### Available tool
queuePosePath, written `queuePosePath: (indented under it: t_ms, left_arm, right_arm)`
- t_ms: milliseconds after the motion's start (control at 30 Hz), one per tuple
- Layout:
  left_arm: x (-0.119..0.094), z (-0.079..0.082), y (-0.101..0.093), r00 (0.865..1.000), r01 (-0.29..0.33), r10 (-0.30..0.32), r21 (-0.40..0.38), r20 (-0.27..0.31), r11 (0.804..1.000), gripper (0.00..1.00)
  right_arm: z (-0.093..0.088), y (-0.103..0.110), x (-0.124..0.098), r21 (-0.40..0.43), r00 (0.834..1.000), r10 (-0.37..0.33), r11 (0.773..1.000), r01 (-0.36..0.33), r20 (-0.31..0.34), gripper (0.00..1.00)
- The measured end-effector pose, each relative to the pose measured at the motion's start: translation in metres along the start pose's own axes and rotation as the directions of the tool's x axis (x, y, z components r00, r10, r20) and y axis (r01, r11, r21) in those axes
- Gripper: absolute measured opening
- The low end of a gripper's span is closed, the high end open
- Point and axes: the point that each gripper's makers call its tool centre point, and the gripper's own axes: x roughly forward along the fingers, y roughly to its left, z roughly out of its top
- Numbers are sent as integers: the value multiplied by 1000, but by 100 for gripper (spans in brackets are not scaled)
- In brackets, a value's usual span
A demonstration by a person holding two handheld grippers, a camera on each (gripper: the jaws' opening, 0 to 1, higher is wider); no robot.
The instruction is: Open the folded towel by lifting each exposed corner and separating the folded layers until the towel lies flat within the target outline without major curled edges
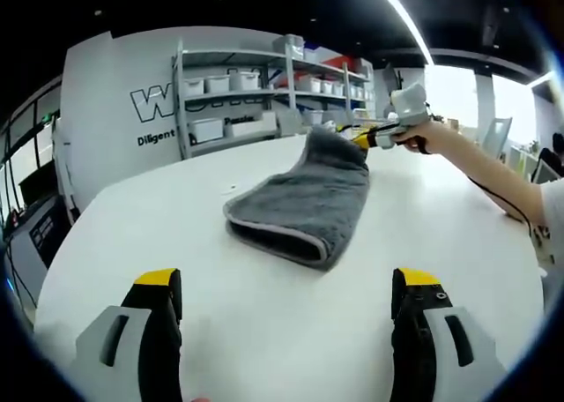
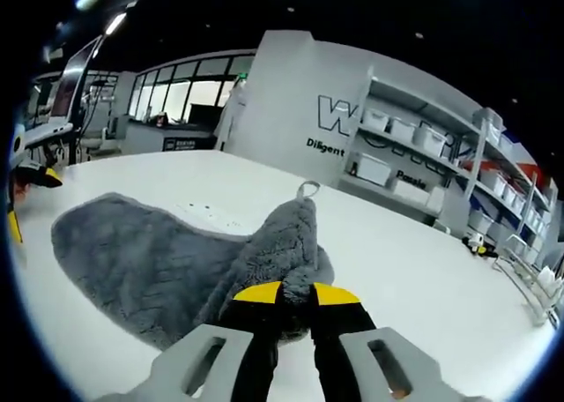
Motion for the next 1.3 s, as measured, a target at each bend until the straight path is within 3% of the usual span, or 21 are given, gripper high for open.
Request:
queuePosePath:
  t_ms: [1300]
  left_arm:
    - [2,-5,-2,1000,8,-8,4,-24,1000,98]
  right_arm:
    - [-32,-13,5,65,998,-23,998,27,-64,8]
